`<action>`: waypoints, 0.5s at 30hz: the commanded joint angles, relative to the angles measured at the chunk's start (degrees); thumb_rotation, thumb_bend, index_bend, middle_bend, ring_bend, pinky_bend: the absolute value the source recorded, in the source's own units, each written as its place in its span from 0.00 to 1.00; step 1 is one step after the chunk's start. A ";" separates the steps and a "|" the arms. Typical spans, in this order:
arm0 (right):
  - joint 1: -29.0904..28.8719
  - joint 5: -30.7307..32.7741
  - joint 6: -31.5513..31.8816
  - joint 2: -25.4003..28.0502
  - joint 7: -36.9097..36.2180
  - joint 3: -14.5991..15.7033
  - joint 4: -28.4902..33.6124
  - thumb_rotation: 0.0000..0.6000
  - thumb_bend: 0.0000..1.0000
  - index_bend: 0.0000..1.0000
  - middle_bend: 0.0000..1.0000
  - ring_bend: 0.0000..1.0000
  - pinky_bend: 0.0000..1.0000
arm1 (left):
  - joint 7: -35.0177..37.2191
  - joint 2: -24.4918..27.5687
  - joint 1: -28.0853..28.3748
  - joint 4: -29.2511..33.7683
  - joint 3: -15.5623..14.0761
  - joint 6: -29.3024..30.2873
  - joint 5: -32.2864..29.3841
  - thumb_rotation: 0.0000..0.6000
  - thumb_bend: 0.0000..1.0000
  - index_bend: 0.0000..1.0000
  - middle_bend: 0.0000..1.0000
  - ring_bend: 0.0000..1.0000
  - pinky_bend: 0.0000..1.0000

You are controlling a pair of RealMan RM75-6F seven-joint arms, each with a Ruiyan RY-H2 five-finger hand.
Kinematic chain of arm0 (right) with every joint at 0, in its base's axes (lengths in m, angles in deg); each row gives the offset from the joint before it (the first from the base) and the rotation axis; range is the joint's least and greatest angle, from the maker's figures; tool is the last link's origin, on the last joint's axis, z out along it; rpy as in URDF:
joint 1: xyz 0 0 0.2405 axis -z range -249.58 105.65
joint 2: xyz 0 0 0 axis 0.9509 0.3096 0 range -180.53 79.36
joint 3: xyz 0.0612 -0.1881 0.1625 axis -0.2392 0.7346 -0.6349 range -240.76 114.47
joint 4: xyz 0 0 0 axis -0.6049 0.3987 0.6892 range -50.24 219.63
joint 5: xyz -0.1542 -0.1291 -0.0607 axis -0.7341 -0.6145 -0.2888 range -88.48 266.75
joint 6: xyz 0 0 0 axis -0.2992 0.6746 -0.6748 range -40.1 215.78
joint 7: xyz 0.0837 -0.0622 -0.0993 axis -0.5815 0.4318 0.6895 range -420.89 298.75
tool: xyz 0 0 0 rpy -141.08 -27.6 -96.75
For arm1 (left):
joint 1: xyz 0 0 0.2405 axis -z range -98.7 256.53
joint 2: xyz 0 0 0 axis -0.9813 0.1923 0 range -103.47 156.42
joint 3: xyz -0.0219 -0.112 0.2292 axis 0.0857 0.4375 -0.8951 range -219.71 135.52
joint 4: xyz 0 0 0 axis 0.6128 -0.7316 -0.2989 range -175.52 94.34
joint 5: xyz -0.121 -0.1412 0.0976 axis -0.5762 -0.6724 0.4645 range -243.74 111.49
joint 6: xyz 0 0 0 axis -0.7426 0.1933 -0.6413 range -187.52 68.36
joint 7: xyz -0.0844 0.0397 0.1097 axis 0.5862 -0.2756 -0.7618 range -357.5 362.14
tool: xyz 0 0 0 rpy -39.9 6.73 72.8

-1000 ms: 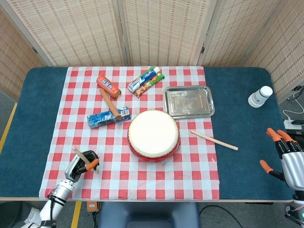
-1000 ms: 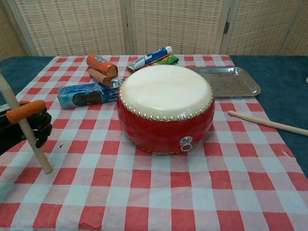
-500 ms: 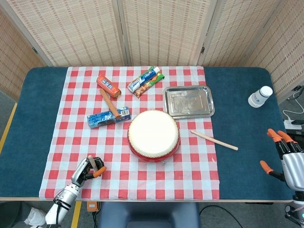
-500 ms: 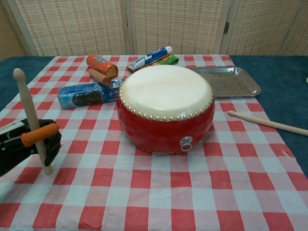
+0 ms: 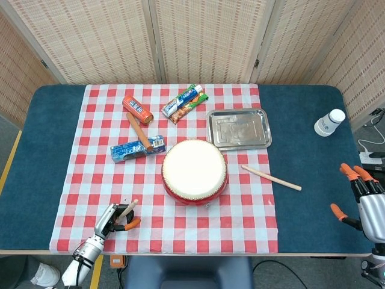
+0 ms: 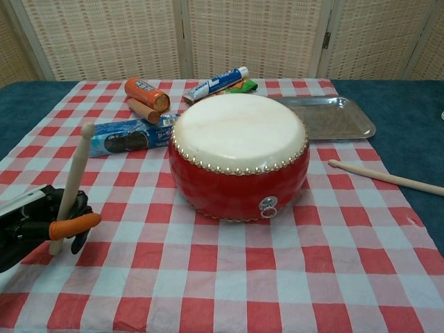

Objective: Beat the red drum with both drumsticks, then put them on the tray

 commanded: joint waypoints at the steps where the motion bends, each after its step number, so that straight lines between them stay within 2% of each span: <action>1: -0.03 0.03 -0.03 0.01 0.09 -0.05 0.06 1.00 0.15 0.00 0.18 0.10 0.26 | 0.99 -0.41 0.00 -0.90 -0.22 0.24 0.06 0.98 0.25 0.77 0.76 0.65 0.68; 6: -0.04 -0.14 0.15 -0.01 0.21 -0.12 0.15 1.00 0.15 0.00 0.18 0.11 0.26 | 3.59 -1.01 0.41 -2.44 -0.36 0.00 0.06 1.00 0.26 0.82 0.82 0.70 0.79; 10: -0.07 -0.11 0.03 -0.01 0.34 -0.11 0.24 1.00 0.15 0.00 0.18 0.11 0.26 | 6.75 -1.54 0.77 -3.22 -0.18 -0.10 -0.05 1.00 0.29 0.88 0.92 0.79 0.98; 15: -0.14 -0.23 -0.10 0.00 0.64 -0.08 0.48 1.00 0.15 0.00 0.18 0.11 0.26 | 5.06 -1.82 1.14 -3.99 0.40 0.75 0.01 1.00 0.30 0.96 1.00 0.88 1.00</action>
